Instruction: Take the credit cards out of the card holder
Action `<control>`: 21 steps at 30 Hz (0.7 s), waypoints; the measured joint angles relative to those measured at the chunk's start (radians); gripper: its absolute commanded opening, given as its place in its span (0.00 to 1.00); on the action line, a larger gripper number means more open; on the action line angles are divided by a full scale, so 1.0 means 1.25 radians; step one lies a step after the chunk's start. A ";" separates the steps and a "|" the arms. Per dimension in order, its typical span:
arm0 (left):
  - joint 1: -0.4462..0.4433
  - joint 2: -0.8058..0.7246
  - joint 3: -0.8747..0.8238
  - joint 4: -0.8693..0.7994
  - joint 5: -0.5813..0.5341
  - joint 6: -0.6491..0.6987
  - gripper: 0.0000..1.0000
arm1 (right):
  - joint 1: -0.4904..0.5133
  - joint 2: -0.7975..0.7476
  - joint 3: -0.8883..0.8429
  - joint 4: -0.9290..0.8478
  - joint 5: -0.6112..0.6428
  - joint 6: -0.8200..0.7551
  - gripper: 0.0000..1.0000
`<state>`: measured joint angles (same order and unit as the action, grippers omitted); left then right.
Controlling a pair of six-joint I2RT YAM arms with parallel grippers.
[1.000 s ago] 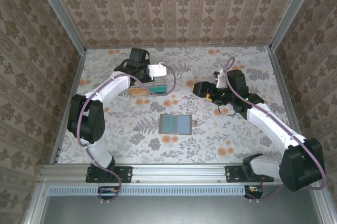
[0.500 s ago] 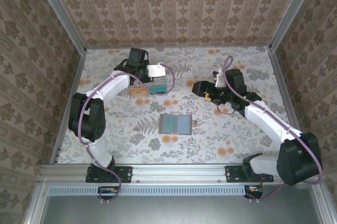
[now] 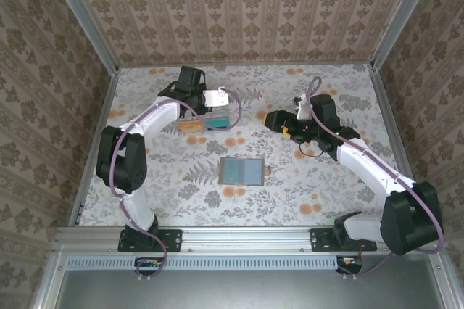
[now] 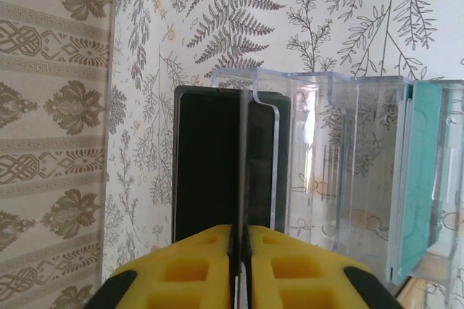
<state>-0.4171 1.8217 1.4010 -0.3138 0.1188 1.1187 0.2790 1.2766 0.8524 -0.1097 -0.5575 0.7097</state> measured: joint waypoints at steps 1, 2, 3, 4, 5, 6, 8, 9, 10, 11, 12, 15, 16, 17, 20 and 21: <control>0.000 0.004 0.001 0.000 0.000 -0.001 0.20 | 0.000 0.000 0.000 0.000 0.000 0.000 1.00; 0.000 0.007 0.002 0.000 -0.001 -0.003 0.20 | 0.000 0.000 0.000 0.001 0.000 0.000 1.00; 0.000 0.010 0.002 0.000 -0.003 -0.004 0.20 | 0.000 0.000 0.000 0.001 0.000 0.000 1.00; 0.000 0.011 0.002 0.000 -0.004 -0.006 0.21 | 0.000 0.000 0.000 0.001 0.000 0.000 1.00; 0.000 0.013 0.002 0.000 -0.007 -0.009 0.23 | 0.000 0.000 0.000 0.001 0.000 0.000 1.00; 0.000 0.013 0.002 0.002 -0.009 -0.013 0.26 | 0.000 0.000 0.000 0.001 0.000 0.000 1.00; 0.001 0.013 0.005 0.006 -0.015 -0.020 0.26 | 0.000 0.000 0.000 0.002 0.000 0.001 1.00; 0.001 0.013 0.009 0.010 -0.020 -0.022 0.26 | 0.000 0.000 0.000 0.004 -0.001 0.003 1.00; 0.002 0.013 0.012 0.016 -0.026 -0.024 0.26 | 0.000 0.000 0.000 0.006 -0.002 0.003 1.00; 0.003 0.013 0.015 0.025 -0.034 -0.028 0.29 | 0.000 0.000 0.000 0.008 -0.003 0.004 1.00; 0.005 0.015 0.019 0.031 -0.041 -0.031 0.31 | 0.000 0.000 0.000 0.009 -0.003 0.005 1.00; 0.007 0.026 0.034 0.049 -0.057 -0.042 0.32 | 0.000 0.000 0.000 0.016 -0.003 0.007 1.00; 0.009 0.030 0.038 0.052 -0.059 -0.043 0.32 | 0.000 0.000 0.000 0.018 -0.003 0.009 1.00; 0.010 0.034 0.039 0.057 -0.062 -0.046 0.32 | 0.000 0.000 0.000 0.020 -0.003 0.011 1.00; 0.010 0.039 0.041 0.059 -0.066 -0.057 0.32 | 0.000 0.000 0.000 0.024 -0.003 0.016 1.00; 0.010 0.039 0.041 0.060 -0.066 -0.063 0.33 | 0.000 0.000 0.000 0.025 -0.003 0.018 1.00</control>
<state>-0.4042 1.8709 1.4517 -0.2394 0.0360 1.0405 0.2790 1.2766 0.8520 -0.0784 -0.5617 0.7322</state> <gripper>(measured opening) 0.322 0.999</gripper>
